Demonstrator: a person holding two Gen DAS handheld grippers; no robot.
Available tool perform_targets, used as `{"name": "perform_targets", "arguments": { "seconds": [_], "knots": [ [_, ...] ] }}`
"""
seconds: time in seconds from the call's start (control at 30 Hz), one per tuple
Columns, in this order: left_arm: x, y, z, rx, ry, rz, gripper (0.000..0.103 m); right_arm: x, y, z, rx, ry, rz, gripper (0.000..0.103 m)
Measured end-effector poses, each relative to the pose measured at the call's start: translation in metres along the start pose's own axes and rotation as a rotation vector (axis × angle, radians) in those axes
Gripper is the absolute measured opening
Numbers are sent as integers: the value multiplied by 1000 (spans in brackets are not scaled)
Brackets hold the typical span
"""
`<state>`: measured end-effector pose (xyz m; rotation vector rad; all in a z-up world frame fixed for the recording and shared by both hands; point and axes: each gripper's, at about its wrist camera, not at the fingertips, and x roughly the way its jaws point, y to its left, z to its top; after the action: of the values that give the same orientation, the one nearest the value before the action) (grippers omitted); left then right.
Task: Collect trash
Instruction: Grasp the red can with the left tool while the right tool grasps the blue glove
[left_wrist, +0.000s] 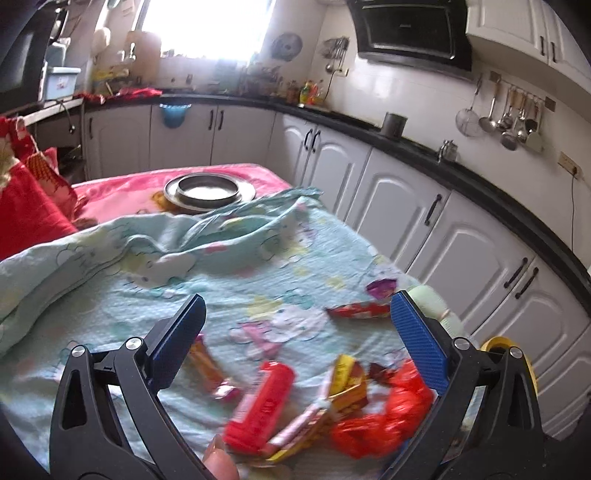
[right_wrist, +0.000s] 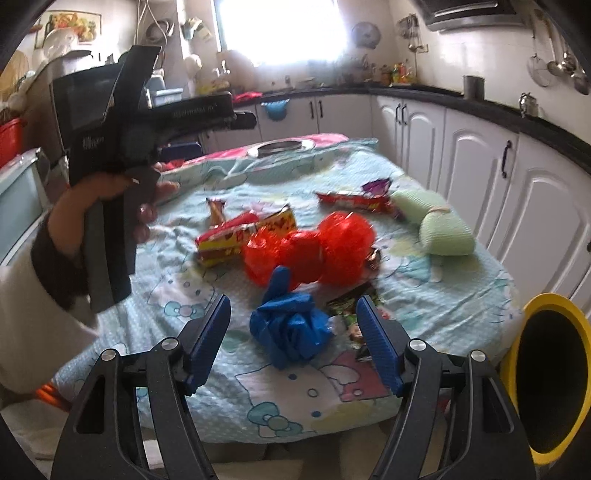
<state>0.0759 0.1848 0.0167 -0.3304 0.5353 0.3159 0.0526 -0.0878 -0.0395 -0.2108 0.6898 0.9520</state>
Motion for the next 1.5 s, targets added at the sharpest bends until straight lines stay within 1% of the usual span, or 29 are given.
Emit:
{"name": "perform_targets", "arguments": {
  "seconds": [0.07,0.13,0.17,0.23,0.27,0.33,0.37,0.43,0.53,0.63,0.7,0.87,0.97,1.03,1.1,1.2,1.27,1.37,1.5],
  "knots": [
    [3,10,-2,1,27,7,88,8,2,-1,-4,19,2,67],
    [7,17,-6,-7,61,-4,80,15,3,-2,-8,35,6,64],
    [10,20,-8,-7,83,-6,78,18,4,-2,-7,45,8,62],
    [14,23,-15,5,120,-11,67,24,4,-3,-5,60,14,61],
    [15,23,-17,9,133,-10,66,26,5,-3,-5,65,13,60],
    [20,24,-25,14,182,-28,55,31,5,-3,-5,77,18,58],
    [22,25,-29,17,198,-30,53,33,5,-4,-5,86,18,56],
    [28,24,-37,39,242,-27,45,39,5,-4,-4,101,18,53],
    [32,26,-49,42,290,-38,35,46,4,-7,-1,123,17,50],
    [36,28,-58,41,325,-40,33,51,4,-10,0,138,15,44],
    [38,29,-63,41,347,-42,33,54,3,-11,-1,150,12,39],
    [43,31,-72,19,389,-49,33,57,2,-16,6,164,20,36],
    [47,27,-76,27,414,-55,34,58,3,-19,8,171,25,35],
    [48,25,-77,35,418,-50,34,58,3,-21,13,169,32,32],
    [49,23,-80,53,423,-44,34,57,2,-22,21,167,45,25],
    [50,22,-81,67,422,-38,27,51,1,-24,25,159,67,18],
    [48,22,-80,63,417,-37,23,46,1,-24,28,145,78,16],
    [44,21,-78,59,403,-45,23,36,0,-21,34,114,87,15],
    [28,12,-66,95,335,-46,23,21,-5,-16,45,76,85,14]
  ]
}}
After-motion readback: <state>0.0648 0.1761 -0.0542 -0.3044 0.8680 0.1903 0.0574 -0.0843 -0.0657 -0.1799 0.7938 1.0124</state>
